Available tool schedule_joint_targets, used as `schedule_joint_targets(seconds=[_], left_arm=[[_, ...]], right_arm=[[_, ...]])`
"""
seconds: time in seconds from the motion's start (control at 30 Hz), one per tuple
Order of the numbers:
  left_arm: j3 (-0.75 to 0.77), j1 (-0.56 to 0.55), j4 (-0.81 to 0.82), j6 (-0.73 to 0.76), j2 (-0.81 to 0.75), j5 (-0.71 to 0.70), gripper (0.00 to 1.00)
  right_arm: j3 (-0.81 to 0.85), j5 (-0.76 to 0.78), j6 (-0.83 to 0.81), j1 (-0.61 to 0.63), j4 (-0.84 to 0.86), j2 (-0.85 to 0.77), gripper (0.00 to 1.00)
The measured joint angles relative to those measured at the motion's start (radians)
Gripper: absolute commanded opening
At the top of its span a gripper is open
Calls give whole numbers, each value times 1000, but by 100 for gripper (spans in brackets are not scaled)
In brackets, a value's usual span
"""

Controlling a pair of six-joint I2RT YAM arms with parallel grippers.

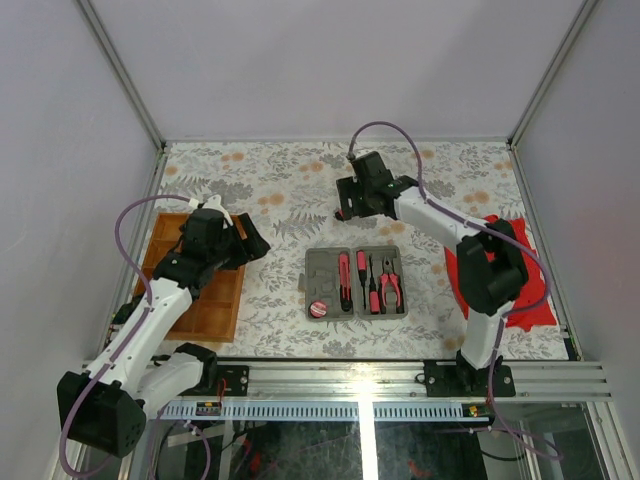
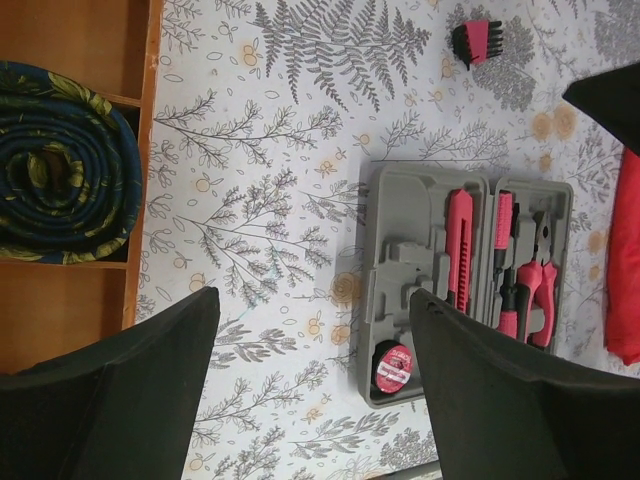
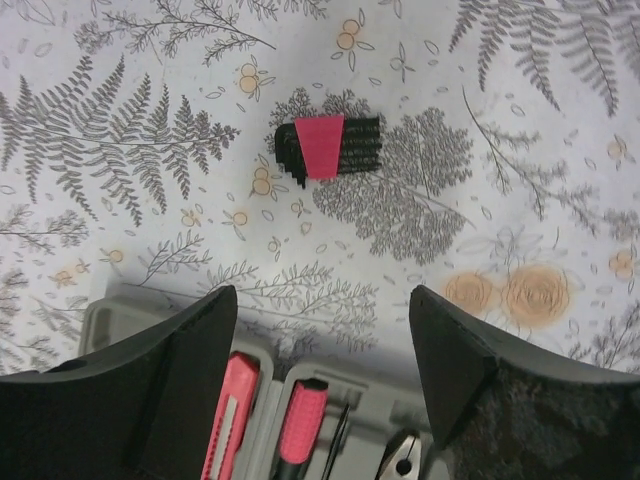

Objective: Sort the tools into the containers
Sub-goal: Pick up the engineering item from the center of the board.

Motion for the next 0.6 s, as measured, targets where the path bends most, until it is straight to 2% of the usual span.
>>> schedule_joint_targets(seconds=[0.13, 0.4, 0.6], left_arm=[[0, 0, -8, 18, 0, 1, 76], [0, 0, -8, 27, 0, 13, 76], [-2, 0, -7, 26, 0, 43, 75]], right_arm=[[121, -19, -99, 0, -50, 113, 89], [302, -48, -242, -6, -132, 283, 91], [388, -109, -278, -23, -154, 394, 92]])
